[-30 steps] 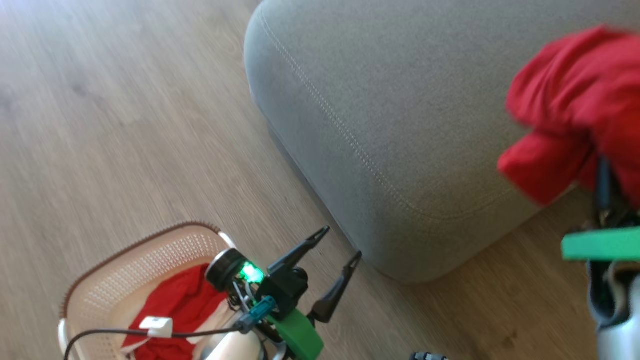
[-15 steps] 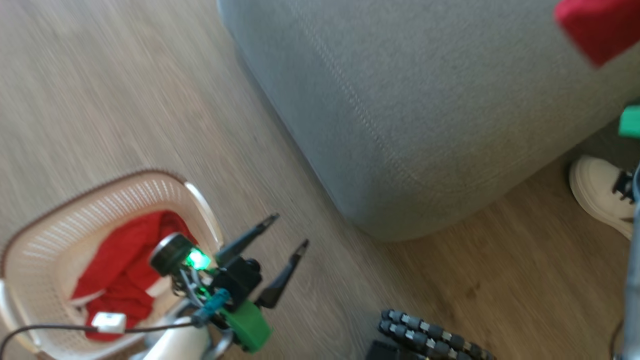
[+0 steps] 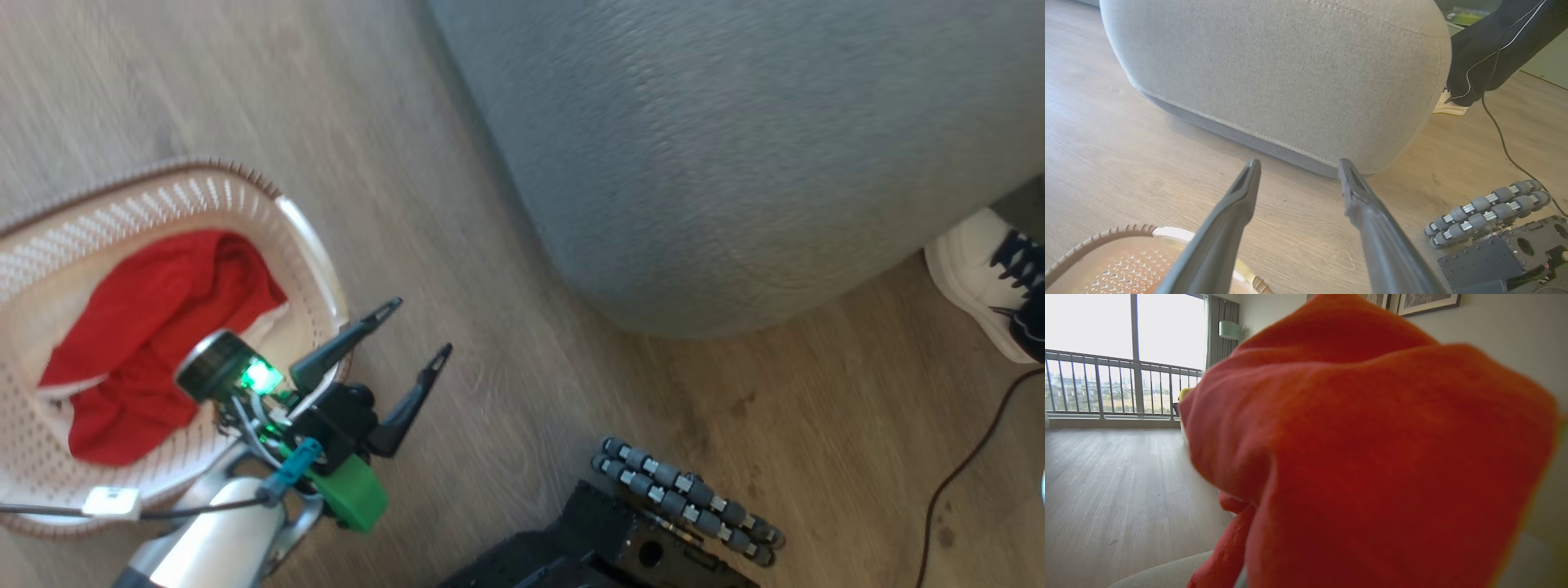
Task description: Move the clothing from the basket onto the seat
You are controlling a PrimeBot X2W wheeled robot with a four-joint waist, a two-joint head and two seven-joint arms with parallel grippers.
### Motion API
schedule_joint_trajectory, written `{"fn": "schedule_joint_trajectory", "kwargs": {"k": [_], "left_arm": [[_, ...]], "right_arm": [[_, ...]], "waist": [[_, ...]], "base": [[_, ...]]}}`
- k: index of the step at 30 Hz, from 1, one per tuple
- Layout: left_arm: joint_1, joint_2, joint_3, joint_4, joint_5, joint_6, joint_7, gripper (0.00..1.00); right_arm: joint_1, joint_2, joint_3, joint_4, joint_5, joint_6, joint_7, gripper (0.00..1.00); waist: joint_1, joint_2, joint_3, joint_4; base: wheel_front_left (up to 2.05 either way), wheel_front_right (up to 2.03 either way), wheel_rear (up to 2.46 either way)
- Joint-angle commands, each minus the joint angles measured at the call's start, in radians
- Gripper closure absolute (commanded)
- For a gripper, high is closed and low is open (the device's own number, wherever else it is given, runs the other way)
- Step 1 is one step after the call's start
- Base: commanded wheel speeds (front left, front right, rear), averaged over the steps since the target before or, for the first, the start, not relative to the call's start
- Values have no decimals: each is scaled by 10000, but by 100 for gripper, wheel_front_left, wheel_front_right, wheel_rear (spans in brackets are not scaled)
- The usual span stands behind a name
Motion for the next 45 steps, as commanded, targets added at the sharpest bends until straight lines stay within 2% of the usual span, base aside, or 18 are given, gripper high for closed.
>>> {"fn": "schedule_joint_trajectory", "kwargs": {"k": [1, 4, 10, 22, 29, 30, 31, 32, 40, 45], "left_arm": [[-99, 170, 308, -401, 117, 64, -51, 0], [-167, 400, 302, -507, 186, 101, -51, 0], [-301, 510, 342, -654, 102, 254, -51, 0], [-533, 272, 210, -679, -51, 486, -51, 0], [-610, 79, 401, -743, -345, 472, -51, 0], [-610, 86, 409, -724, -333, 465, -51, 0], [-606, 82, 406, -699, -322, 456, -51, 0], [-592, 67, 398, -671, -322, 447, -51, 0], [-655, -346, 129, -454, -397, 300, -51, 0], [-634, -780, -73, -230, -479, 221, -51, 0]], "right_arm": [[-461, -376, -104, 122, 92, -2, -65, 100], [-1201, -546, -115, 1207, -80, -2, -65, 100], [-2314, -785, -59, 3159, -1061, -2, -65, 100], [-3627, -1039, -2132, 6913, -2693, -2, 131, 100], [-3961, -1201, -2573, 7883, -3307, -2, 281, 100], [-3975, -1205, -2604, 7913, -3424, -2, 241, 93], [-3984, -1193, -2610, 7904, -3547, -2, 184, 52], [-3990, -1181, -2684, 7886, -3611, -2, 132, 0], [-3750, -1307, -3017, 8137, -4189, -2, 86, 0], [-3397, -1689, -2812, 8271, -5037, -2, 656, 0]], "waist": [[-2, 0, 587, 383], [-2, 0, 938, 578], [-2, 0, 1411, 932], [-2, 0, 1802, 1591], [-2, 0, 1697, 1747], [-2, 0, 1665, 1752], [-2, 0, 1618, 1759], [-2, 0, 1559, 1764], [-2, 0, 797, 1865], [-2, 0, 30, 2057]], "base": [[0, 0, 0], [0, 0, 0], [0, 0, 0], [0, 0, 0], [0, 0, 0], [0, 0, 0], [0, 0, 0], [0, 0, 0], [0, 0, 0], [0, 0, 0]]}}
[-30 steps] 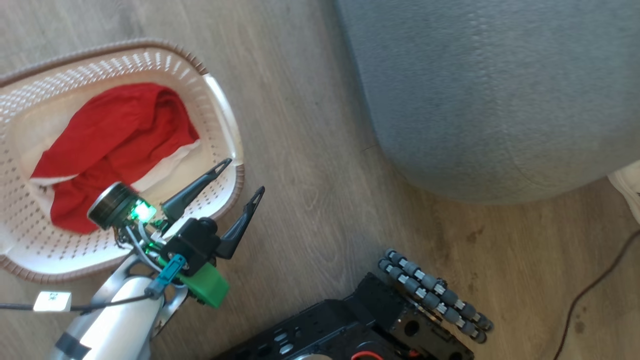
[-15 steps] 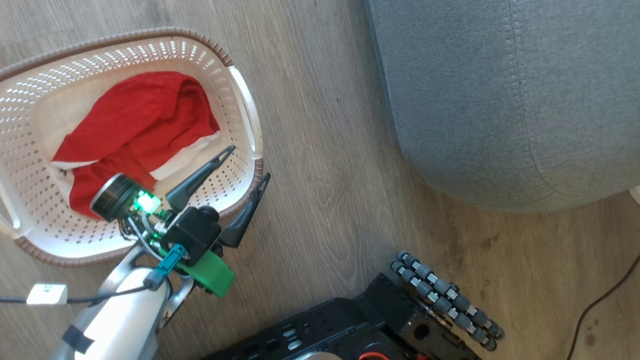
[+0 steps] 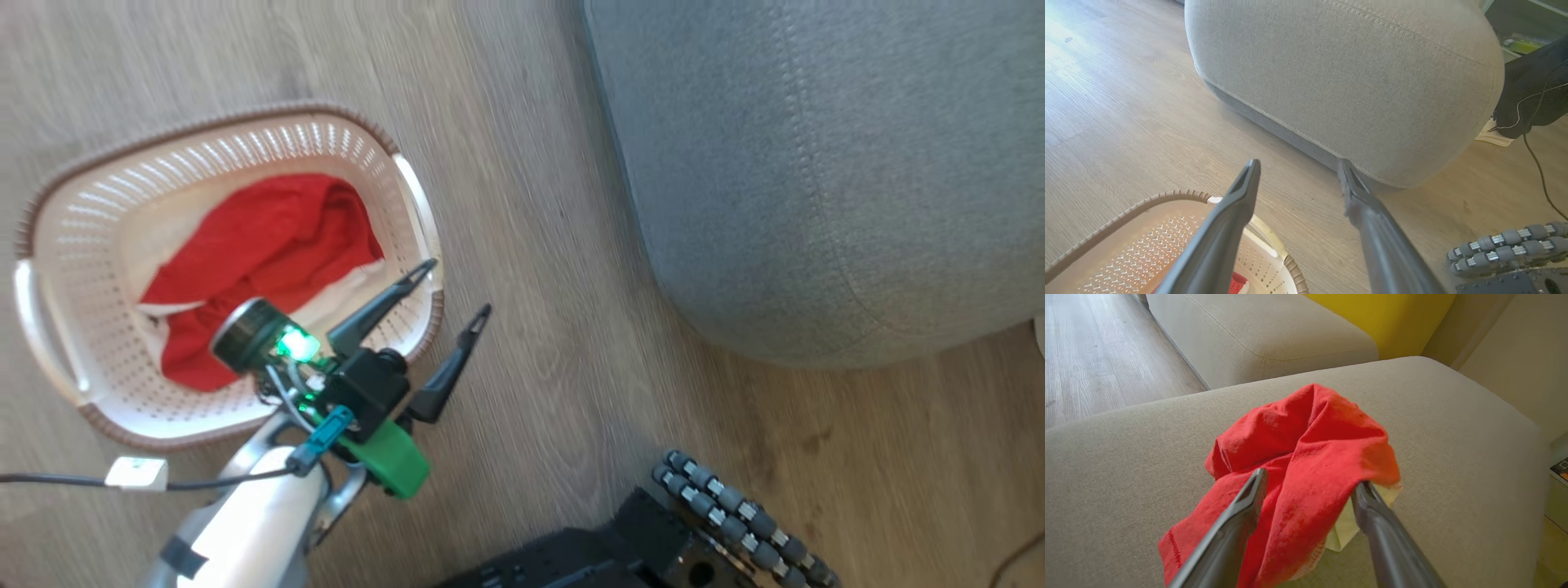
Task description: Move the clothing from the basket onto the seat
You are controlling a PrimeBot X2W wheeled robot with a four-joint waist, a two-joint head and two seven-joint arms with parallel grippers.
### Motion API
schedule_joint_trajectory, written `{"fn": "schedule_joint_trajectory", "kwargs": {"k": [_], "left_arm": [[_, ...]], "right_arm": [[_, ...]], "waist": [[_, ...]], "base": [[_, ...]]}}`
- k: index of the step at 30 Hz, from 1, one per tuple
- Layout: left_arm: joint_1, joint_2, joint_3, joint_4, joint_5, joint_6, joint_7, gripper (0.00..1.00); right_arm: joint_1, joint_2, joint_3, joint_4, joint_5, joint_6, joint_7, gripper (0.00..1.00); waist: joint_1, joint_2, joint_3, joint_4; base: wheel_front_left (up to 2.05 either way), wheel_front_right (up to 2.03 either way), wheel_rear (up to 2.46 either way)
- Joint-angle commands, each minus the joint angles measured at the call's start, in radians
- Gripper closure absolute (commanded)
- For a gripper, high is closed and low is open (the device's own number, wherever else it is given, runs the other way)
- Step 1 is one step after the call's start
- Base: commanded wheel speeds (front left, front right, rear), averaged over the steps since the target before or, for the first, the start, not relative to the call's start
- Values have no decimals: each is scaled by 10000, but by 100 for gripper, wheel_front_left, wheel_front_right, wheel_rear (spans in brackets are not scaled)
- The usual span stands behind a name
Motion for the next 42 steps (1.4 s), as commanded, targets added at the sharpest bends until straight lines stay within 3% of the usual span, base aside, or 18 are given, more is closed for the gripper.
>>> {"fn": "schedule_joint_trajectory", "kwargs": {"k": [1, 9, 12, 21, 27, 32, 42], "left_arm": [[78, -205, 110, -200, -141, -40, -51, 0], [241, -1116, -16, 175, -340, -154, -51, 0], [330, -1464, 41, 275, -400, -182, -51, 0], [638, -2077, 542, 280, -493, -183, -51, 0], [884, -2254, 1015, 196, -549, -88, -51, 0], [1096, -2302, 1597, 86, -846, 261, -51, 0], [1536, -2310, 2339, -318, -1069, 1936, -51, 0]], "right_arm": [[298, -470, 93, -229, -285, -4, 205, 0], [559, -938, 333, -321, -1033, -4, 857, 0], [732, -985, 988, -526, -1508, -4, 523, 0], [1300, -960, 2562, -1273, -978, -4, -614, 0], [3421, -331, 3837, -4859, 897, -4, -645, 0], [5730, -74, 4664, -7737, 2499, -4, -647, 0], [9282, 811, 5798, -11201, 3812, -4, -648, 0]], "waist": [[0, -1, -526, 187], [0, -1, -2082, 556], [0, -1, -2697, 731], [0, -1, -3971, 1353], [0, -1, -4777, 1773], [0, -1, -5308, 2171], [0, -1, -5957, 3006]], "base": [[0, 0, 0], [0, 0, 0], [0, 0, 0], [0, 0, 0], [0, 0, 0], [0, 0, 0], [0, 0, 0]]}}
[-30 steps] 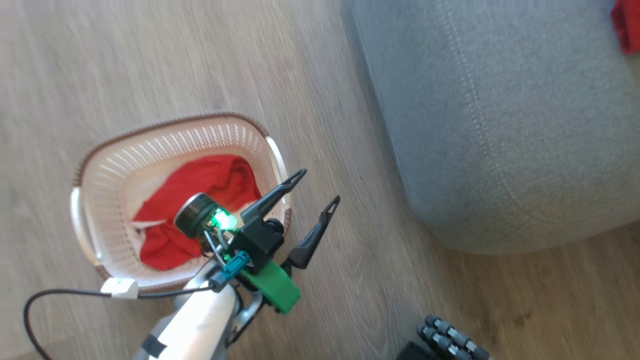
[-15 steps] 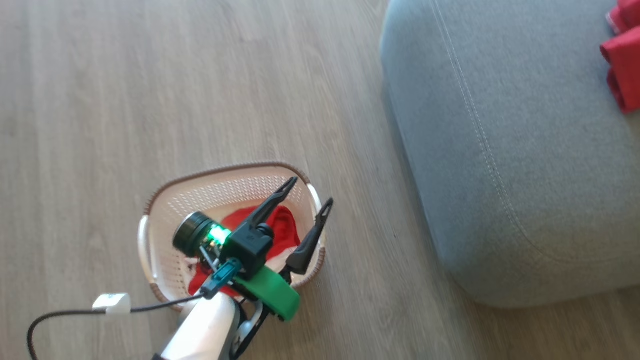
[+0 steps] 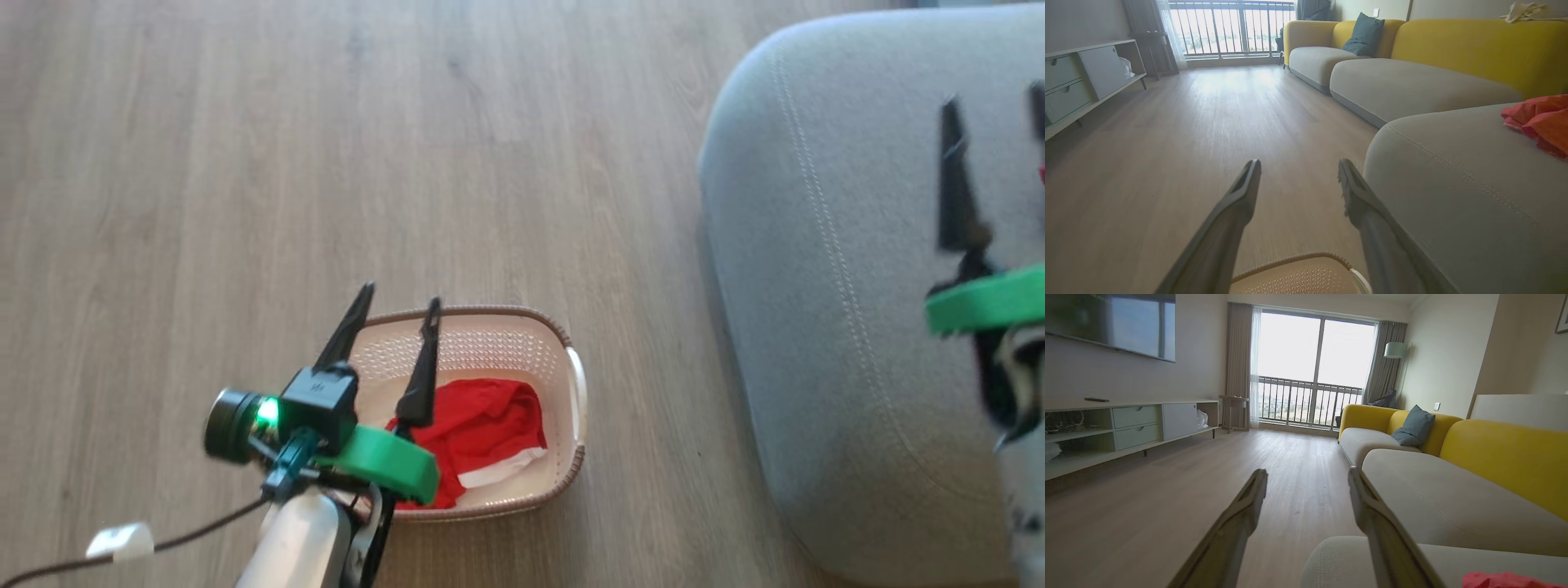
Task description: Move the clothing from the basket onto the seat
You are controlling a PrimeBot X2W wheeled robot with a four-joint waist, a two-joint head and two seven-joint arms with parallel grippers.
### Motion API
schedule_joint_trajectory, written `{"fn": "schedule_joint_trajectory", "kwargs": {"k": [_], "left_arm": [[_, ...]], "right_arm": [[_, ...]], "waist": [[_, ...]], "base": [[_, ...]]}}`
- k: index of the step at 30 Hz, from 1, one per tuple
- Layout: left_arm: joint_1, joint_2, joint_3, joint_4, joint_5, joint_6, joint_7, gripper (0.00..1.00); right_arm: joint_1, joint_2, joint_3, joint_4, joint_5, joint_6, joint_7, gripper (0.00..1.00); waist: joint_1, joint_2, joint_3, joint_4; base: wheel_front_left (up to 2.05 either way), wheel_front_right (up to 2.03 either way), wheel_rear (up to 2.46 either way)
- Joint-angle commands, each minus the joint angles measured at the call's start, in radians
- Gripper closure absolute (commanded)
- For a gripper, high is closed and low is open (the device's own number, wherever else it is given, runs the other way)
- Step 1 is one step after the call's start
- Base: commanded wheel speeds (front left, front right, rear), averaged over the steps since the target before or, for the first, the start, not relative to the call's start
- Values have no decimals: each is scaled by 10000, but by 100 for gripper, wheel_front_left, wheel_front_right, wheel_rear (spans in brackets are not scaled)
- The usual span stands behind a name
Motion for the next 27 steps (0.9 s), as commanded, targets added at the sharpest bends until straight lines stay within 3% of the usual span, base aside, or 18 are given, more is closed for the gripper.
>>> {"fn": "schedule_joint_trajectory", "kwargs": {"k": [1, 6, 10, 20, 27], "left_arm": [[35, -30, 443, -380, 0, 290, -51, 0], [154, -30, 652, -624, 165, 826, -51, 0], [331, -31, 996, -749, 93, 1173, -51, 0], [634, -31, 1379, -123, -17, 1349, -51, 0], [710, -31, 1562, 56, 121, 1323, -51, 0]], "right_arm": [[376, 40, 348, -689, 196, -4, -90, 0], [1601, 134, 1286, -1348, -97, -4, -91, 0], [2275, 588, 1464, -1452, -168, -4, -91, 0], [3490, 1983, 1077, -1779, -369, -4, -91, 0], [3735, 2322, 992, -1667, -497, -4, -91, 0]], "waist": [[1, -1, -182, 272], [1, -1, -191, 521], [1, -1, -179, 606], [1, -1, -180, 633], [1, -1, -204, 568]], "base": [[0, 0, 0], [0, 0, 0], [0, 0, 0], [0, 0, 0], [0, 0, 0]]}}
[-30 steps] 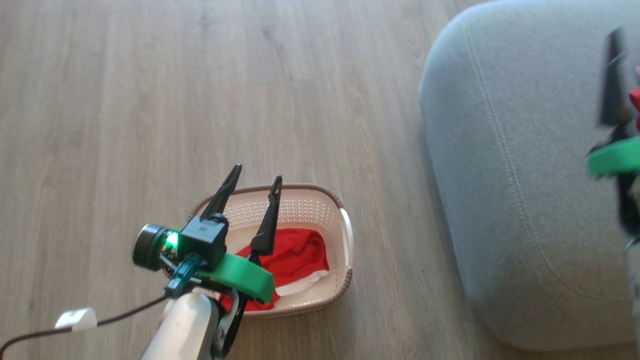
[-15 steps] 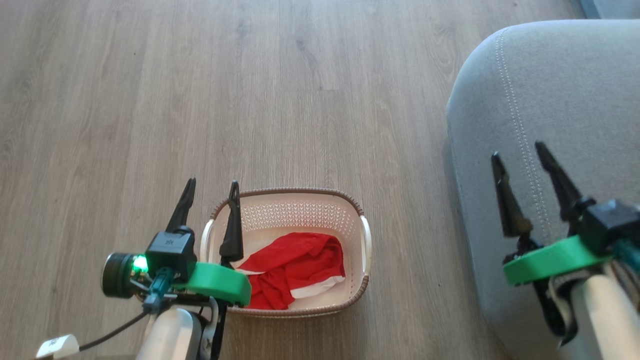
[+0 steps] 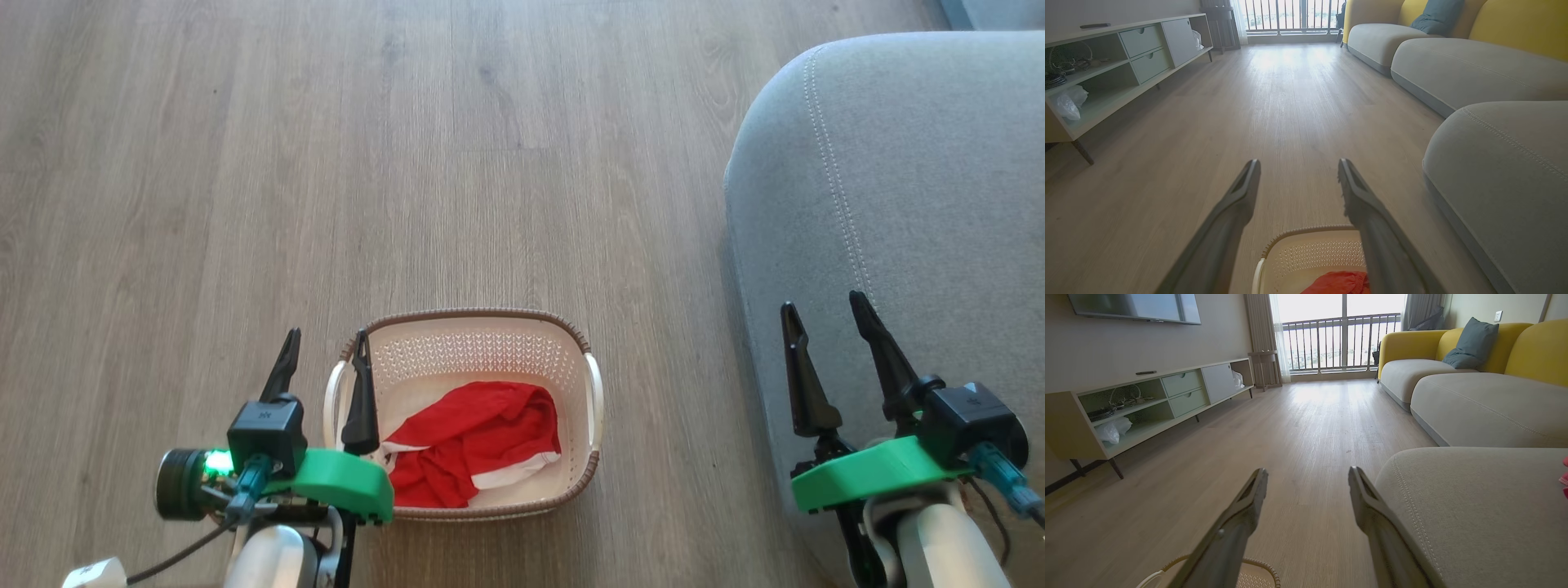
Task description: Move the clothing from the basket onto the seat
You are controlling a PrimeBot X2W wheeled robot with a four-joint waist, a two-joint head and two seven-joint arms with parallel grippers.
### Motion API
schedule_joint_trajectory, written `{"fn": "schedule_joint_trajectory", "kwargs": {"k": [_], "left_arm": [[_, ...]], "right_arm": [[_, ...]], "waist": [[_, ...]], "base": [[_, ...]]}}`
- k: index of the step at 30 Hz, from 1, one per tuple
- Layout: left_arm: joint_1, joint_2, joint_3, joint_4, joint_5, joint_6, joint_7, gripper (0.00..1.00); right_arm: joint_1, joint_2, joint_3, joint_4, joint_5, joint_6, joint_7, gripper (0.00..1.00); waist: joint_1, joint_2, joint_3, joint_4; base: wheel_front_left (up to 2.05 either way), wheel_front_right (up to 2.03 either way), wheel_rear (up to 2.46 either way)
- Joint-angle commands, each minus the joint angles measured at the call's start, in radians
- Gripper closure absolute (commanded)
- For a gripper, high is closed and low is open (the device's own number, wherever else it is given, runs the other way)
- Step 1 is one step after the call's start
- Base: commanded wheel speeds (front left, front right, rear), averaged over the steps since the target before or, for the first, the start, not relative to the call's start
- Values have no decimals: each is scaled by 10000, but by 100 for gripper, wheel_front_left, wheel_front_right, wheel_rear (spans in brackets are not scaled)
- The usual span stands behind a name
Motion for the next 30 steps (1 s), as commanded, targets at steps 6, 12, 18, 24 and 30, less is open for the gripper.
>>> {"fn": "schedule_joint_trajectory", "kwargs": {"k": [6, 12, 18, 24, 30], "left_arm": [[-211, -3, 460, -219, 59, 41, -51, 0], [-181, -3, 460, -124, 28, -47, -51, 0], [-153, -3, 486, -70, 6, -105, -51, 0], [-93, -3, 440, -61, -49, -97, -51, 0], [-35, -3, 409, -83, -83, -65, -51, 0]], "right_arm": [[-172, 81, 47, -221, 2, -2, -91, 0], [-167, 113, 92, -176, 104, -2, -91, 0], [-137, 120, 127, -137, 158, -2, -91, 0], [-106, 69, 212, -58, 240, -2, -91, 0], [-69, 38, 234, -42, 289, -2, -91, 0]], "waist": [[1, 0, -78, -13], [1, 0, -166, -29], [1, 0, -282, -15], [1, 0, -438, 12], [1, 0, -539, 40]], "base": [[0, 0, 0], [0, 0, 0], [0, 0, 0], [0, 0, 0], [0, 0, 0]]}}
